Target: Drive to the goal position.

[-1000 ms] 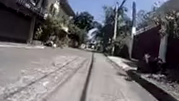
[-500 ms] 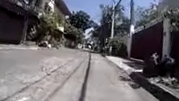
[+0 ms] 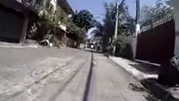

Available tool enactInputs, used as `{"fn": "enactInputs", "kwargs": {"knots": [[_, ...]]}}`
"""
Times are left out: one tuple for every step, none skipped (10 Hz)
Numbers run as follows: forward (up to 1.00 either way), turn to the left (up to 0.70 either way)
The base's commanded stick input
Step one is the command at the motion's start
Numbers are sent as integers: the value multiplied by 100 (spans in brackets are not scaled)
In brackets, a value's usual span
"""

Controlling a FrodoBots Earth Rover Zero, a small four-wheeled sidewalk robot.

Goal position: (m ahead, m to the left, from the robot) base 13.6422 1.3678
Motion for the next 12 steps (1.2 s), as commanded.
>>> {"fn": "enactInputs", "kwargs": {"knots": [[100, -24], [100, -40], [100, -40], [100, -40], [100, -40], [100, -40], [100, -9], [100, 0], [100, 0], [100, 0], [100, 0], [100, 0]]}}
